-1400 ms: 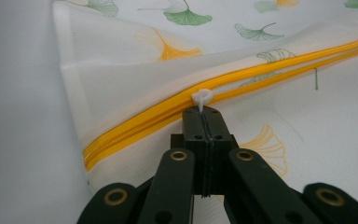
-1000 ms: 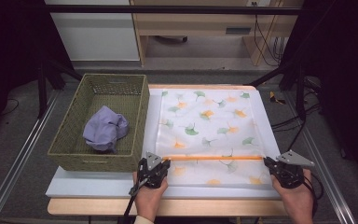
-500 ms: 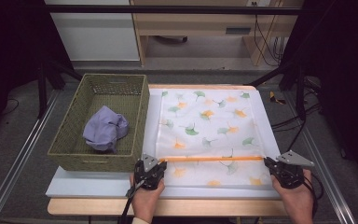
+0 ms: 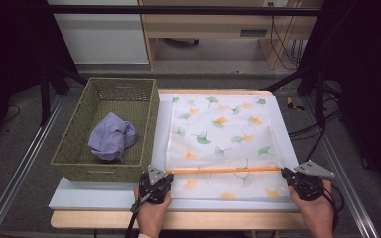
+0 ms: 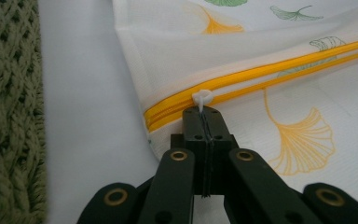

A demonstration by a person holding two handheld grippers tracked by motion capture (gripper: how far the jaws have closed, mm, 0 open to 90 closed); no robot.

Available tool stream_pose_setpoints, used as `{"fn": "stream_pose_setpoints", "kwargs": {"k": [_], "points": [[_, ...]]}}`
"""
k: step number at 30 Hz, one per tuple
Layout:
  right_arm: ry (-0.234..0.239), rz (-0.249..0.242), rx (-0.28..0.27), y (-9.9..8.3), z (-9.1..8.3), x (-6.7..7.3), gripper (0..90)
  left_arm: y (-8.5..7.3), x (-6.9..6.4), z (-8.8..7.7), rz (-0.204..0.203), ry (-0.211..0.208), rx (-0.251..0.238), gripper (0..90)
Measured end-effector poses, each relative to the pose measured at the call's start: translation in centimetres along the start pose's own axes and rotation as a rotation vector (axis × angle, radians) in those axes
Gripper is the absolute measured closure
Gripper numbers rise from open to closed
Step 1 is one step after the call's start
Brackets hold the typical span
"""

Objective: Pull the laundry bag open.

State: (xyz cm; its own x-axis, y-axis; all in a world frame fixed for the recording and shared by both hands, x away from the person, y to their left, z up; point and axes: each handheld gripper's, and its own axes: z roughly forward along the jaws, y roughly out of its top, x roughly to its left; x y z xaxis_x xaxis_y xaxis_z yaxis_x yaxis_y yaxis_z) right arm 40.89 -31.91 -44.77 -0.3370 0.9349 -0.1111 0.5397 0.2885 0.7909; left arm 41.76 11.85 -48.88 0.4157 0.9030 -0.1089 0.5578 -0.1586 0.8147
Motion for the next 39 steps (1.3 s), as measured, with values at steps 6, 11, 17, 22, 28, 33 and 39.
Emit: {"fn": "stream_pose_setpoints", "kwargs": {"k": [6, 11, 17, 22, 28, 33, 39], "points": [[-0.004, -0.006, 0.000, 0.0, 0.0, -0.1, 86.2, -0.1, 0.4, -0.2, -0.006, 0.011, -0.002, 89.7], [-0.002, -0.003, 0.005, -0.1, 0.0, -0.1, 86.1, -0.2, 0.4, -0.1, -0.006, 0.013, -0.004, 89.7], [0.002, 0.002, 0.007, -0.2, 0.0, -0.1, 86.1, -0.1, 0.3, 0.0, -0.011, 0.009, -0.003, 89.7], [0.003, -0.002, 0.014, -0.2, 0.1, -0.1, 86.1, -0.1, 0.0, 0.1, -0.004, 0.002, 0.004, 89.7], [0.010, -0.005, 0.012, -0.2, 0.2, 0.0, 86.1, 0.0, -0.4, 0.3, 0.001, -0.001, 0.010, 89.7], [0.019, 0.003, 0.019, -0.3, 0.3, -0.1, 85.5, 0.1, -0.6, 0.3, -0.011, -0.006, 0.003, 89.4], [0.025, 0.007, 0.009, -0.4, 0.2, -0.1, 80.4, 0.1, -1.2, 0.3, -0.026, -0.033, -0.014, 80.1]]}}
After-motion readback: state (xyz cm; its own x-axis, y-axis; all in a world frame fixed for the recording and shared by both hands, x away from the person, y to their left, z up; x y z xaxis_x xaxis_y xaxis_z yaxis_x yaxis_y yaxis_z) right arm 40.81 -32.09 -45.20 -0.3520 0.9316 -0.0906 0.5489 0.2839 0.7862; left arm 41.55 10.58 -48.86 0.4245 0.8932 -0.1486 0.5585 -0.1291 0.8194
